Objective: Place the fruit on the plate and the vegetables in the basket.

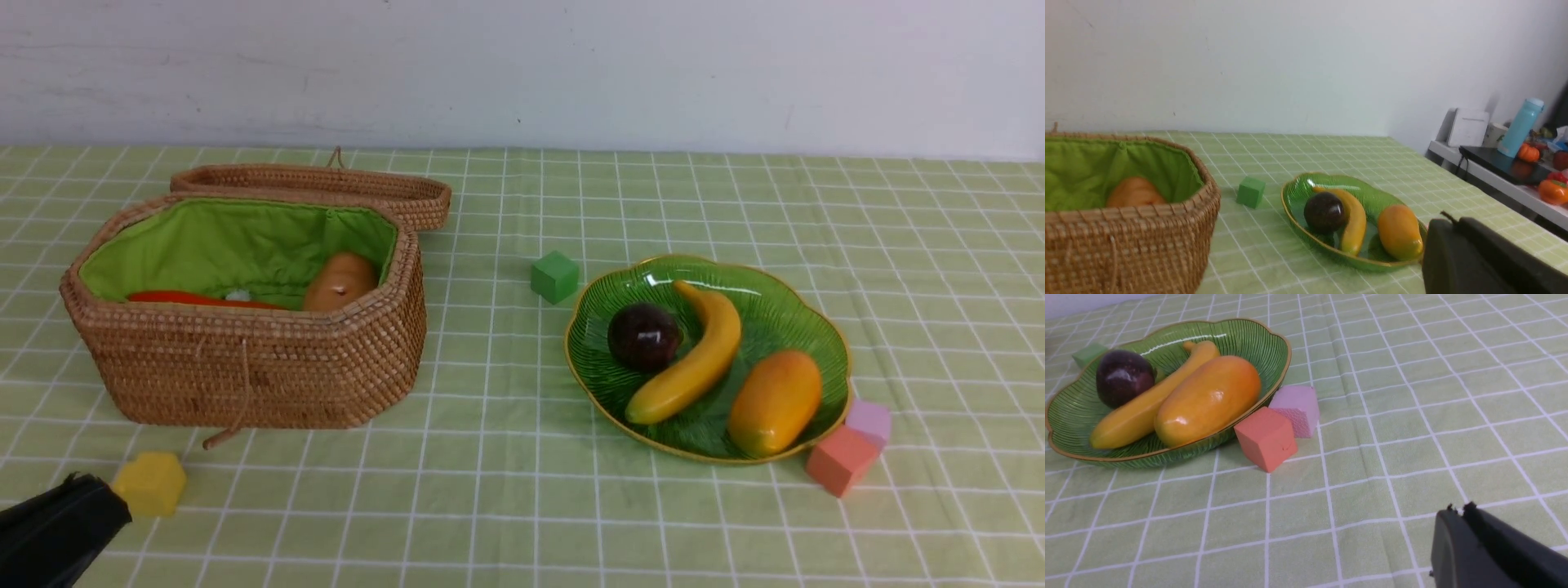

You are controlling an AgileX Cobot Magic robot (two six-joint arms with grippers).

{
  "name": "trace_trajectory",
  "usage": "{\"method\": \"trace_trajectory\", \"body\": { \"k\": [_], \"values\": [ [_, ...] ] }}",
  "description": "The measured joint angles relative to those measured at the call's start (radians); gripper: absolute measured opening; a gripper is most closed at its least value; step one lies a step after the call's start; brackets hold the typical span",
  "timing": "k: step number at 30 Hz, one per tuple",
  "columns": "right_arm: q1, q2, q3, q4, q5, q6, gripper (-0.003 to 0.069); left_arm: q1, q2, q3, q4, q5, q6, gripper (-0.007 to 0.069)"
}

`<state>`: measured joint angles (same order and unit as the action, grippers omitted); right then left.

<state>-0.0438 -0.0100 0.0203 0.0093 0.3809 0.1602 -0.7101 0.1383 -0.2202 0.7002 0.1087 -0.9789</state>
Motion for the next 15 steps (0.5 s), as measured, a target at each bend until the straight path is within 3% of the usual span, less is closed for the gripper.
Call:
{"method": "trace_trajectory", "body": {
  "k": [4, 9, 11, 15],
  "values": [
    [-0.001, 0.0, 0.0, 0.0, 0.0, 0.0, 0.0037, 0.193, -0.031, 0.06, -0.195, -0.137, 0.221, -0.0013],
    [-0.001, 0.0, 0.0, 0.0, 0.001, 0.0, 0.0042, 0.455, -0.117, 0.211, -0.595, -0.338, 0.531, -0.0013],
    [-0.001, 0.0, 0.0, 0.0, 0.001, 0.0, 0.0044, 0.527, -0.145, 0.24, -0.686, -0.342, 0.626, -0.0013],
    [-0.001, 0.0, -0.001, 0.0, 0.002, 0.0, 0.0044, 0.625, -0.147, 0.246, -0.728, -0.204, 0.703, -0.0013]
  ]
}}
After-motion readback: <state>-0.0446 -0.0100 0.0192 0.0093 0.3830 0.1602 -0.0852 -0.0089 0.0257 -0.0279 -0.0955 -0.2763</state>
